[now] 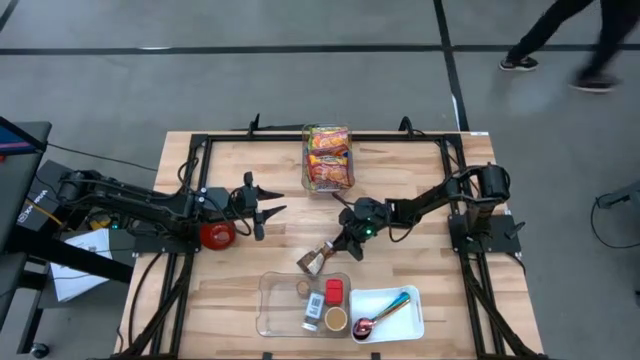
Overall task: Pick & Place Food Item
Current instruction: Put the orange seasoning pack into the bottom transparent bin
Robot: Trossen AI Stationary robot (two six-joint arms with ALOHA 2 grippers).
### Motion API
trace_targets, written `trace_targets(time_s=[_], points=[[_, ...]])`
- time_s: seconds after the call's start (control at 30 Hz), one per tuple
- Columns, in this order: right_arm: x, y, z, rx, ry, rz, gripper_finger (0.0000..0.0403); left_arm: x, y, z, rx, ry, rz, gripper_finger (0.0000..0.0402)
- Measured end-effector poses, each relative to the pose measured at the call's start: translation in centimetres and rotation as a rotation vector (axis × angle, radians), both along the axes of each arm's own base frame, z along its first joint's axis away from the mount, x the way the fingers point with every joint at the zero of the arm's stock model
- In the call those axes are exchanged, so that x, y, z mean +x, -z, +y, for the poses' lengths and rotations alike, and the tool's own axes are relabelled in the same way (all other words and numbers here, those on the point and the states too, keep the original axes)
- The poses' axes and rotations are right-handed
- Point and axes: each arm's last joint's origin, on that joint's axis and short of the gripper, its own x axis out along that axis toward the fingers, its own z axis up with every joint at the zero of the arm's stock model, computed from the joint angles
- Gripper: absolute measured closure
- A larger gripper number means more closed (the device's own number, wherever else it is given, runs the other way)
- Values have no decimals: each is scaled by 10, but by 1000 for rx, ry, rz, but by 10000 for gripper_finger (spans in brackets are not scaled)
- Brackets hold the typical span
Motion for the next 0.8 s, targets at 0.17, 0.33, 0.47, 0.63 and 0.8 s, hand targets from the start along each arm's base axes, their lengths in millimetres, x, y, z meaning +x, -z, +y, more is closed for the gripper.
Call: trace_targets(time_s=[0.17, 0.33, 0.47, 0.63, 0.8], points=[[5, -3, 4, 2, -11, 27, 307, 0, 0, 0, 0, 0, 6, 261], [7, -3, 3, -4, -1, 45, 307, -1, 2, 0, 1, 0, 25, 261], [7, -3, 3, -5, 17, 48, 307, -1, 3, 0, 2, 0, 32, 261], [7, -3, 3, 3, 22, 50, 307, -1, 4, 0, 2, 0, 42, 261], [7, -3, 2, 3, 27, 51, 307, -1, 4, 0, 3, 1, 45, 261]])
